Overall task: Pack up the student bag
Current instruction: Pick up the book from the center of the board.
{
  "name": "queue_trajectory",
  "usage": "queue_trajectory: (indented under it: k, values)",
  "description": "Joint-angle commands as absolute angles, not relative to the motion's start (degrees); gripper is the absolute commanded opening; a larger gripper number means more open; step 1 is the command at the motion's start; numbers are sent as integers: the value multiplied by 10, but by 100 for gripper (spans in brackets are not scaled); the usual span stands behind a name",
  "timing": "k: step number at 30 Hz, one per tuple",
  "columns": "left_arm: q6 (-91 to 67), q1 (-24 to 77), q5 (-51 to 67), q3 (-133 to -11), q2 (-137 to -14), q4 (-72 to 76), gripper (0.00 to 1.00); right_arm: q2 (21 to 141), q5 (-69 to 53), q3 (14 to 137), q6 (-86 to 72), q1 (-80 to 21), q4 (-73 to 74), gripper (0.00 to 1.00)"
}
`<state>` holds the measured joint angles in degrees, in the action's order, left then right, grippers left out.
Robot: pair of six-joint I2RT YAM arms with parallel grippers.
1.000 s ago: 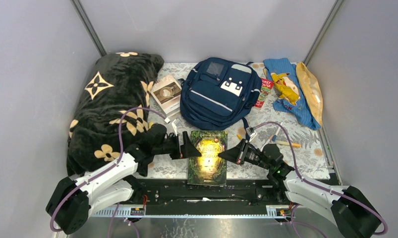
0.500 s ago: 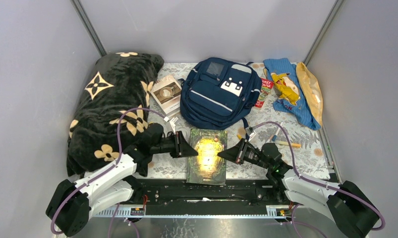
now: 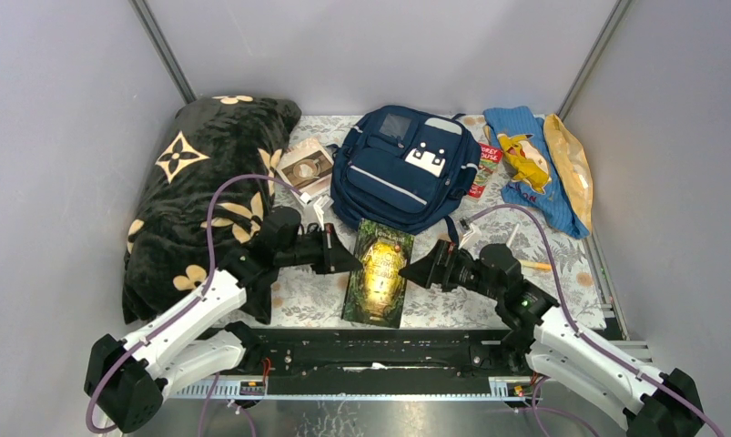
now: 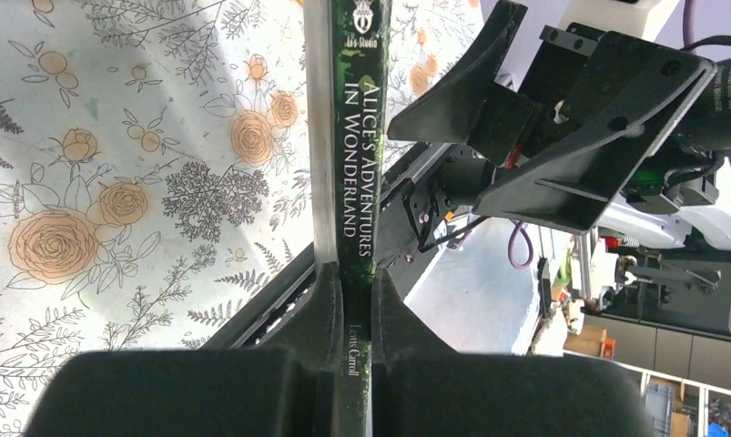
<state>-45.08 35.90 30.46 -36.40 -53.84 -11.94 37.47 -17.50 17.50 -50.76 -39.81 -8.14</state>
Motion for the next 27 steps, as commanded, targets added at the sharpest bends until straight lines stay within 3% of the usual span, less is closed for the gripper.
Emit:
queue_trajectory:
  k: [1, 11, 18, 27]
  values:
    - [-422, 354, 331, -407, -538, -119, 0, 379, -163, 200, -459, -401, -51, 100]
    - [-433, 315, 403, -402, -542, -96, 0, 386, -206, 168, -471, -377, -129, 100]
    - [-449, 288, 509, -414, -535, -64, 0, 455, -383, 64, -563, -286, -440, 100]
    - [-479, 282, 539, -423, -545, -13, 0, 684, -527, 84, -730, -282, -858, 100]
